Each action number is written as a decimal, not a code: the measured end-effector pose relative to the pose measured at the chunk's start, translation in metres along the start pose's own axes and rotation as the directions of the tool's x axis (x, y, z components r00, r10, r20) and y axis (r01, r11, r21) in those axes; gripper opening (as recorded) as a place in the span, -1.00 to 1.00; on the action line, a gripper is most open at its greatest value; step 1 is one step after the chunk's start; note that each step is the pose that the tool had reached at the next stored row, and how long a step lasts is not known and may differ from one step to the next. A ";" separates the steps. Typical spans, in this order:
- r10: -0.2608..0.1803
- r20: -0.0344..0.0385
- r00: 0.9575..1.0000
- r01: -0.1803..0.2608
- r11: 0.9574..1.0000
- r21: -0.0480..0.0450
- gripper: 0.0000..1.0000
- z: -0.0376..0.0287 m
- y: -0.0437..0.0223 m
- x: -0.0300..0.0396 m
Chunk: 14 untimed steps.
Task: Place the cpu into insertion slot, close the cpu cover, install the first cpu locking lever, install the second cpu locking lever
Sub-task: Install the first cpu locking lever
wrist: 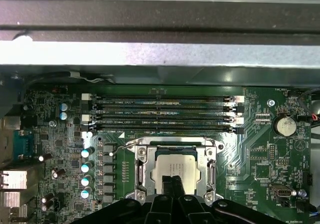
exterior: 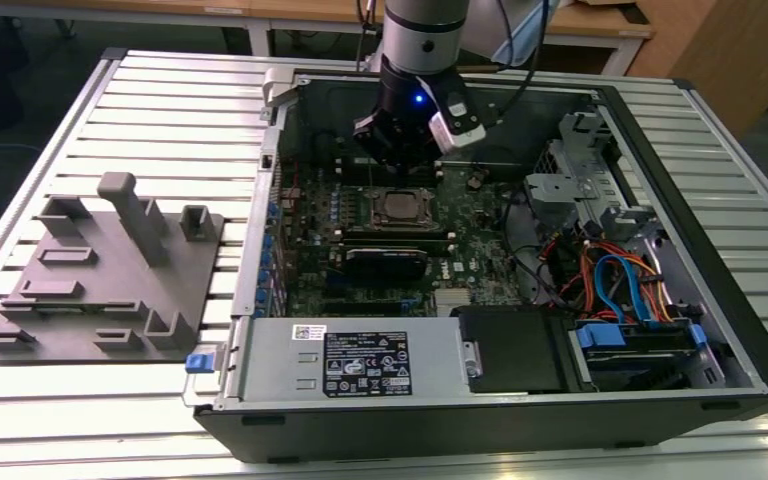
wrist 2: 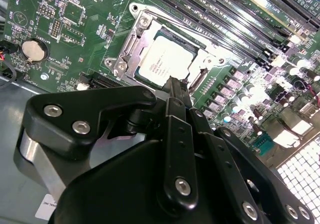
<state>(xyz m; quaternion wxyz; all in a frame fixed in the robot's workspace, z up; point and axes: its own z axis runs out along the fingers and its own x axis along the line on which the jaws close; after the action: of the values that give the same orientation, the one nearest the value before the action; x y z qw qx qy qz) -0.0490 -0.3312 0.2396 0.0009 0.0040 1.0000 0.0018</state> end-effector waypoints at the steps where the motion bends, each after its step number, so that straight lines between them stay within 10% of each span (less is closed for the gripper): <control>1: 0.000 0.000 1.000 0.000 1.000 0.000 -0.80 0.0000 0.0000 0.0000; 14: 0.000 0.000 1.000 0.000 1.000 0.000 -0.80 0.0001 -0.0001 0.0041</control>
<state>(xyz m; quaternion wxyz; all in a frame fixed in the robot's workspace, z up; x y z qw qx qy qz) -0.0531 -0.3312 0.2395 0.0009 0.0042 1.0000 0.0019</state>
